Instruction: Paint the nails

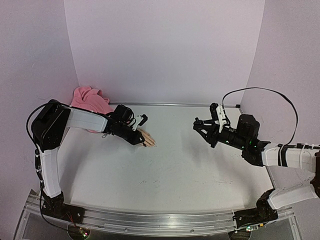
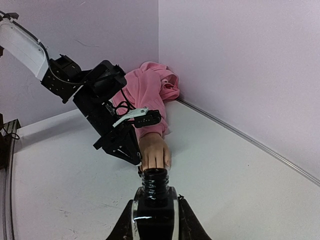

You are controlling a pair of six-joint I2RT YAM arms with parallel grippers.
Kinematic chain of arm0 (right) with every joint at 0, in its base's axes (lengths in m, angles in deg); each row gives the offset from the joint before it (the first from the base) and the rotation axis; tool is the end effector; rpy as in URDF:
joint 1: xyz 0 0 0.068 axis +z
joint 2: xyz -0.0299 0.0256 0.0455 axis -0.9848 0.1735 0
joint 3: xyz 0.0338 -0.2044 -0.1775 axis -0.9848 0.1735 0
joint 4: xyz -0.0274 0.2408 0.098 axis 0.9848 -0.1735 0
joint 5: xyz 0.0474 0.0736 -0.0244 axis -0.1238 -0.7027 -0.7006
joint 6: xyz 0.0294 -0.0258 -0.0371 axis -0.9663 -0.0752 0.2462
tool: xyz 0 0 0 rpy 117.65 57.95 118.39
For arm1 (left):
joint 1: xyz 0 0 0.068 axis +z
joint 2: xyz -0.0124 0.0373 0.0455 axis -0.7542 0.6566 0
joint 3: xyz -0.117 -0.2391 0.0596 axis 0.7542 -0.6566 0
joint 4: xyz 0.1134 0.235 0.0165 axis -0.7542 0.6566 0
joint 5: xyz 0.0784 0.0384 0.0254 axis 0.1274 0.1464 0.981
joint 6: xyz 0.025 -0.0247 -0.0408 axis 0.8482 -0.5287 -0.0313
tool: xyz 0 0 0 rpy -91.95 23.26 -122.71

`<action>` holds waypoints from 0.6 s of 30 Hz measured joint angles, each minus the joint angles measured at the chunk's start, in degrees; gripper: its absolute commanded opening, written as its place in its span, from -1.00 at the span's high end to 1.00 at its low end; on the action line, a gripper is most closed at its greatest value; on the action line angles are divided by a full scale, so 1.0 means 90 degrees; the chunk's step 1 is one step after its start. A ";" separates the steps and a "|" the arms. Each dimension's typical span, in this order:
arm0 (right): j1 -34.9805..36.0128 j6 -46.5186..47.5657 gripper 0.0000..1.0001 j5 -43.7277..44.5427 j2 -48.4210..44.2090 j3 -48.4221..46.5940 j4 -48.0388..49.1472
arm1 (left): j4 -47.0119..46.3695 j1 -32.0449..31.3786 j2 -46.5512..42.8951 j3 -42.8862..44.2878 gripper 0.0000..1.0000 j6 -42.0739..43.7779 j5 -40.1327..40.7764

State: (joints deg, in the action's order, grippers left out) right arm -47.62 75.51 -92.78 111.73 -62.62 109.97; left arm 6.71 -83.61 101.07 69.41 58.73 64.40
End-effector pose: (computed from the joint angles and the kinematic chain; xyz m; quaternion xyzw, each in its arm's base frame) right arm 0.2093 0.1492 0.2775 -0.3304 0.5187 0.3157 0.7225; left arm 0.3406 -0.2476 0.1541 0.3466 0.8632 -0.2213 0.2929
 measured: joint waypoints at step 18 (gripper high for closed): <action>0.0000 0.0000 1.00 0.0000 0.0000 0.0000 0.0000 | 0.0000 0.0000 0.0000 0.0000 1.00 0.0000 -0.0073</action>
State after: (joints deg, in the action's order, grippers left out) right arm -47.62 75.51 -92.78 111.73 -62.62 109.97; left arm 6.71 -83.61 101.07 69.41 58.73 63.75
